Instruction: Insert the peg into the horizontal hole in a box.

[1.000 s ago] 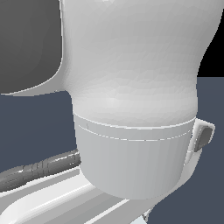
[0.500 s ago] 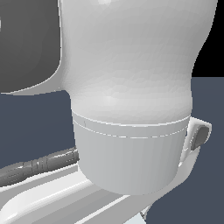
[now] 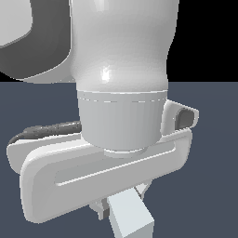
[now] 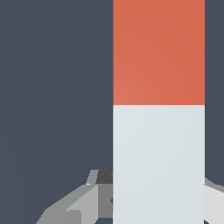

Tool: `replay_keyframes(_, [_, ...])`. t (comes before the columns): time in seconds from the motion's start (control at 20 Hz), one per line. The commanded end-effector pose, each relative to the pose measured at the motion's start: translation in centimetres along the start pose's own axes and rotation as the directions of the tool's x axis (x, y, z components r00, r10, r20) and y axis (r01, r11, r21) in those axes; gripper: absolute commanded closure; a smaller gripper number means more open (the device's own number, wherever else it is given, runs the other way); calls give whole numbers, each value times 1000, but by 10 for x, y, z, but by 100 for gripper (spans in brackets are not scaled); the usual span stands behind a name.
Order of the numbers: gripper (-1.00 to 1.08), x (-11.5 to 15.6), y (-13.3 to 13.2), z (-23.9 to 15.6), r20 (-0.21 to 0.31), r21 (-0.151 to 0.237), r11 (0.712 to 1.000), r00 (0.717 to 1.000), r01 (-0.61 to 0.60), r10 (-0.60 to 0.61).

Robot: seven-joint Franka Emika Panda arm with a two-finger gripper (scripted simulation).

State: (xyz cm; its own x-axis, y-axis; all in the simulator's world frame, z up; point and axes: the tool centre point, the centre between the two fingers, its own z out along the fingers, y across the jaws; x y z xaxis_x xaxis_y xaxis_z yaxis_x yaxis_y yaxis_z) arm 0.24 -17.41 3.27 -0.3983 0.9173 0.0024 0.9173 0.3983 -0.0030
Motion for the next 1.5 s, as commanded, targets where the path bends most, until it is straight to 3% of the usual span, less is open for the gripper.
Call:
replay_keyframes(0.0, [108,15,4,-7,2,-3,1000,1000,-30,30])
replay_keyframes(0.75, [108,114,40,-48,1,-4,970,970,-243,243])
replay_keyframes(1.1, [108,137,55,-59,1,-4,955,955,-296,296])
replay_keyframes(1.45, [108,144,60,-62,1,-4,950,950,-314,314])
